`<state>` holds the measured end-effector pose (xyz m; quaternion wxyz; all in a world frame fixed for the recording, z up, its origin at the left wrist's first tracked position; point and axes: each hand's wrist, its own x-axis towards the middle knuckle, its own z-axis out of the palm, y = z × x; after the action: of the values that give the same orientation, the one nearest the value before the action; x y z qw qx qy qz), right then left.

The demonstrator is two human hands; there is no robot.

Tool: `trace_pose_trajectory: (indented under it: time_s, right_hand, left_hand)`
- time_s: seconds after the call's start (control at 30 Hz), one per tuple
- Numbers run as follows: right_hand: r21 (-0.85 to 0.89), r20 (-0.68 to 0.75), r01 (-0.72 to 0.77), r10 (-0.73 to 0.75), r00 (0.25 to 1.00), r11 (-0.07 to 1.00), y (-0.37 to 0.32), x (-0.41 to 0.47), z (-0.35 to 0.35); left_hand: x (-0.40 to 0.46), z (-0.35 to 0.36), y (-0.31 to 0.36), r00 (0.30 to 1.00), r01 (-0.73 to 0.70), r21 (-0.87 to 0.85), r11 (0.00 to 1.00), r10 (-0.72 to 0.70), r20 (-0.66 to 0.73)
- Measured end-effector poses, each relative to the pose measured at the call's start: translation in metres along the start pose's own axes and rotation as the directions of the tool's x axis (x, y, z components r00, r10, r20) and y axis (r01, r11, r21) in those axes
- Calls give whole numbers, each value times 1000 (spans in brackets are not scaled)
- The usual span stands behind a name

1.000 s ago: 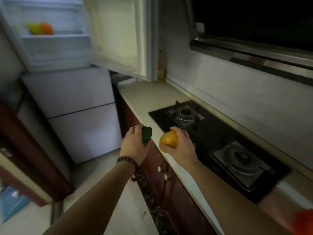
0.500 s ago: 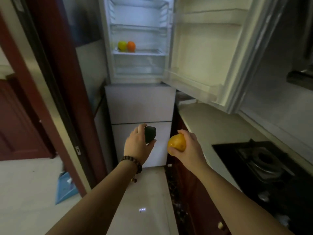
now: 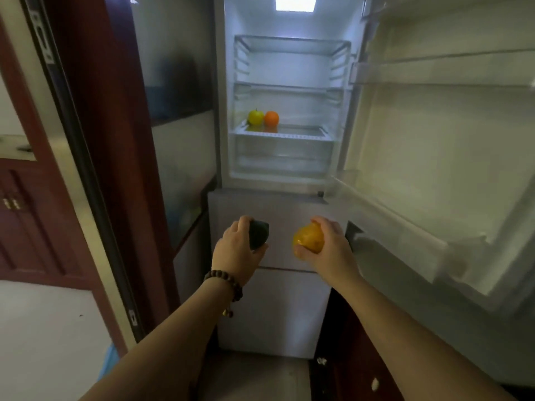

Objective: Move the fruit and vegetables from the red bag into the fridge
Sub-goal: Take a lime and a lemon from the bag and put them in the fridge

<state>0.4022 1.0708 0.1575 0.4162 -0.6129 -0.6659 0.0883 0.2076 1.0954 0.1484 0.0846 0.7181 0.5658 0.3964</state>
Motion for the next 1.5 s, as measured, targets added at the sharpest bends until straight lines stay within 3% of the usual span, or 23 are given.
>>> trace_pose_trajectory:
  time_s: [0.23,0.57,0.8,1.07,1.3,1.5]
  right_hand:
    - [32,19,56,-57,998,998,27,102,11]
    - [24,-20,49,-49,999,999,55,227,72]
    - [46,-81,19,-15,997,999,50,345,112]
    - [-73,-259,21,-39,965,997,52,454,109]
    - [-108,-345,-29,-10,939,994,88,530,89]
    - [-92,-373,-119,76,925,989,121,589,64]
  left_hand:
    - [94,24,-5,998,-12,37,999,14,-61]
    - [226,66,-64,998,-18,28,999,20,-62]
    - [359,85,-103,984,-132,-31,991,127,-126]
    - [504,113,-97,951,-272,-102,957,251,-180]
    - [614,157,-69,954,-299,-50,953,298,-15]
    - [693,225,-29,902,-411,-59,910,415,117]
